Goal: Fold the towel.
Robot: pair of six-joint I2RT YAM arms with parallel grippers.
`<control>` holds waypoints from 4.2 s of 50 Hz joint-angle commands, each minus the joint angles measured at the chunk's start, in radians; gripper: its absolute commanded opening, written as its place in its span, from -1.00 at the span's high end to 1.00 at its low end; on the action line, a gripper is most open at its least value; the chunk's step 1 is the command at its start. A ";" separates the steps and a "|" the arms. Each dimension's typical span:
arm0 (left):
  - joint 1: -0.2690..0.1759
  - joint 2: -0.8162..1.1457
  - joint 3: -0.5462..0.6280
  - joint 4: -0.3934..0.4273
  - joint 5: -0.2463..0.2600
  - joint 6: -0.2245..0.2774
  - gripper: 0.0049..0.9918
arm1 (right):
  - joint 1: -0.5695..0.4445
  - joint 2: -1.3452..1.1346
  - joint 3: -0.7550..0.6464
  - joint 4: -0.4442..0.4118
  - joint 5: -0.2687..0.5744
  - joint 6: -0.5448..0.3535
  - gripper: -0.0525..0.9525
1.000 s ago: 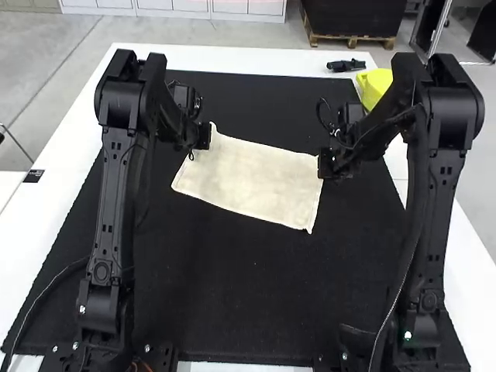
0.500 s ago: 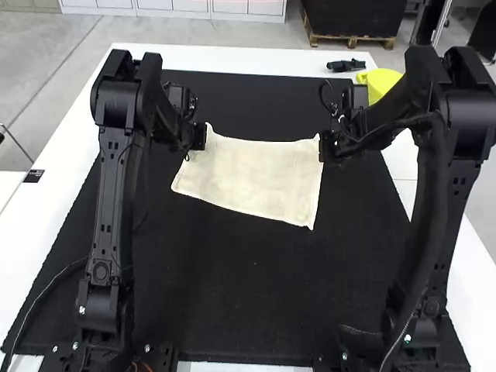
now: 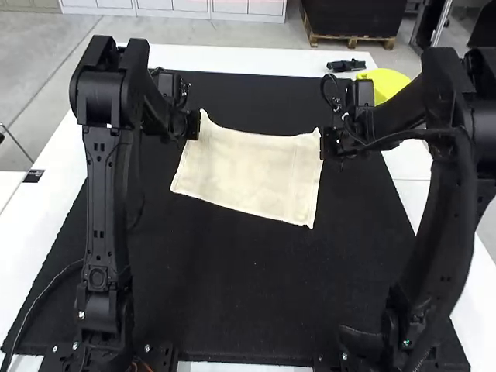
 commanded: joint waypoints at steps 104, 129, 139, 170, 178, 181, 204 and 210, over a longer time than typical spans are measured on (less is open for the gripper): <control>0.051 -0.298 -0.519 0.343 -0.025 0.186 0.95 | 0.049 -0.338 -0.312 -0.126 0.018 -0.049 0.93; 0.077 -0.298 -0.565 0.351 -0.023 0.212 0.96 | 0.063 -0.338 -0.341 -0.131 0.018 -0.062 0.93; 0.106 -0.299 -0.585 0.359 -0.012 0.227 0.96 | 0.093 -0.337 -0.355 -0.143 0.019 -0.067 0.93; 0.109 -0.304 -0.674 0.365 0.006 0.281 0.96 | 0.118 -0.338 -0.404 -0.169 0.028 -0.072 0.93; 0.108 -0.304 -0.681 0.372 0.014 0.279 0.95 | 0.115 -0.338 -0.424 -0.160 0.039 -0.067 0.93; 0.108 -0.302 -0.683 0.369 0.018 0.279 0.95 | 0.113 -0.338 -0.429 -0.156 0.044 -0.064 0.93; 0.111 -0.302 -0.698 0.356 0.026 0.271 -0.07 | 0.119 -0.338 -0.450 -0.102 0.094 -0.118 -0.15; 0.108 -0.302 -0.701 0.363 0.025 0.271 -0.31 | 0.119 -0.338 -0.453 -0.091 0.099 -0.158 -0.72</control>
